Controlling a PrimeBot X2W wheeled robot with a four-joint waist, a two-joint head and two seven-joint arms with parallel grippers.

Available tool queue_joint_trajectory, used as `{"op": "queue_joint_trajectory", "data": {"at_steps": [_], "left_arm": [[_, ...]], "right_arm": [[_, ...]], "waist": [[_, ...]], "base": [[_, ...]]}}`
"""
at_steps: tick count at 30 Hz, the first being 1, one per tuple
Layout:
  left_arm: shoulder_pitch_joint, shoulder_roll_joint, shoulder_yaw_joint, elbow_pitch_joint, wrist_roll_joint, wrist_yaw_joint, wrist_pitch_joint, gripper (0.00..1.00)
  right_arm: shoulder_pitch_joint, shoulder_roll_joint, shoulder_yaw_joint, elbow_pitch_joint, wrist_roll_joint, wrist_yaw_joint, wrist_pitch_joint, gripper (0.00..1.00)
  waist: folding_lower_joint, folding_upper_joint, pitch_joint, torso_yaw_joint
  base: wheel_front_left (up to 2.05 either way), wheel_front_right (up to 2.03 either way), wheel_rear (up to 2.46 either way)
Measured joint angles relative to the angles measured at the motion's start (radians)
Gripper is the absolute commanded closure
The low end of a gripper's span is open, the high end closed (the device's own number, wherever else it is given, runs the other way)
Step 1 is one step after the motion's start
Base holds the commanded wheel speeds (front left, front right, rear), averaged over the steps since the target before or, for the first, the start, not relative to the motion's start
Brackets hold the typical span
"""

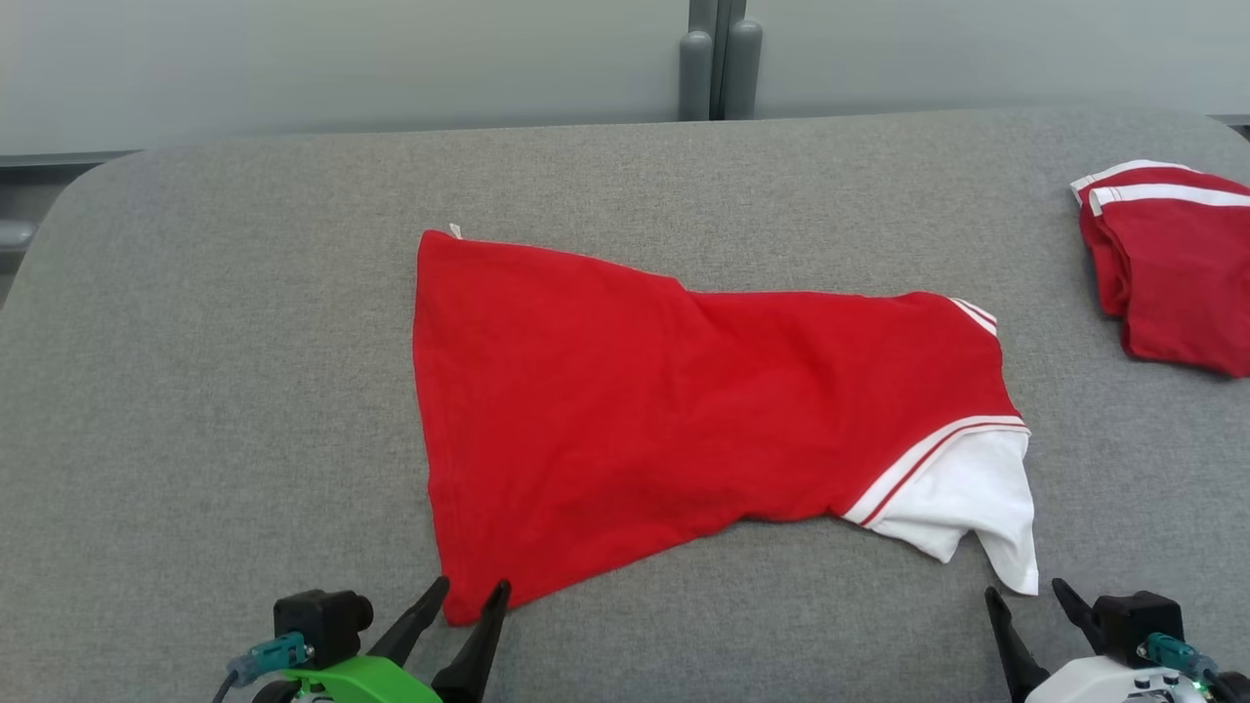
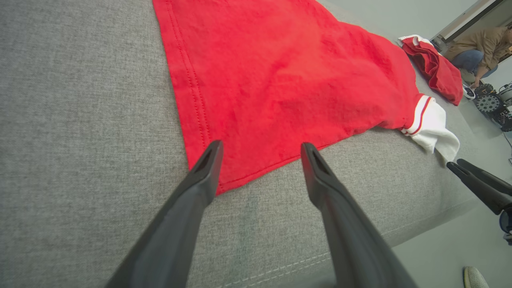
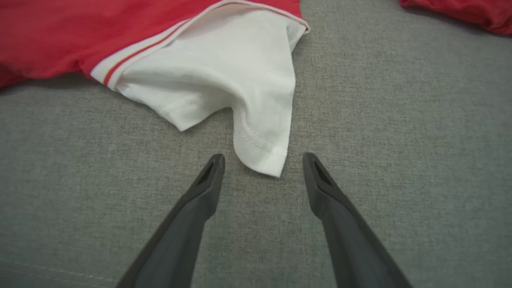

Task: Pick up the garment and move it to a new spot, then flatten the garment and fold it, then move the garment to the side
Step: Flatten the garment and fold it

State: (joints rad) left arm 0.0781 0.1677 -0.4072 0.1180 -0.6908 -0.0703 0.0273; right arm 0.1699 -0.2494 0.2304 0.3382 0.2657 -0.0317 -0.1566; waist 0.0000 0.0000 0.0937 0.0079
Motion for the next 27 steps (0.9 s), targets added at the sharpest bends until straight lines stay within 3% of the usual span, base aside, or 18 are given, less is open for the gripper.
{"op": "queue_joint_trajectory", "data": {"at_steps": [12, 19, 21, 26, 27], "left_arm": [[-0.017, -0.005, 0.002, -0.001, -0.001, 0.003, 0.008, 0.00], [-0.018, -0.005, 0.000, -0.001, -0.001, 0.005, 0.022, 0.00], [-0.018, -0.005, -0.002, 0.000, -0.003, 0.005, 0.029, 0.00], [-0.019, -0.005, -0.009, 0.002, -0.012, 0.005, 0.043, 0.00], [-0.020, -0.005, -0.010, 0.004, -0.017, 0.005, 0.049, 0.00]], "right_arm": [[-0.046, 0.001, -0.015, 0.046, 0.011, 0.004, -0.001, 0.01], [-0.067, 0.005, -0.024, 0.079, 0.029, 0.004, -0.001, 0.52], [-0.073, 0.006, -0.024, 0.088, 0.033, 0.005, -0.001, 0.60], [-0.086, 0.008, -0.024, 0.098, 0.035, 0.006, -0.001, 1.00], [-0.088, 0.008, -0.024, 0.101, 0.035, 0.007, -0.001, 1.00]], "waist": [[0.0000, 0.0000, 0.013, 0.013], [0.0000, 0.0000, 0.020, 0.014], [0.0000, 0.0000, 0.022, 0.014], [0.0000, 0.0000, 0.026, 0.014], [0.0000, 0.0000, 0.027, 0.014]], "base": [[0.00, 0.00, 0.00], [0.00, 0.00, 0.00], [0.00, 0.00, 0.00], [0.00, 0.00, 0.00], [0.00, 0.00, 0.00]]}}
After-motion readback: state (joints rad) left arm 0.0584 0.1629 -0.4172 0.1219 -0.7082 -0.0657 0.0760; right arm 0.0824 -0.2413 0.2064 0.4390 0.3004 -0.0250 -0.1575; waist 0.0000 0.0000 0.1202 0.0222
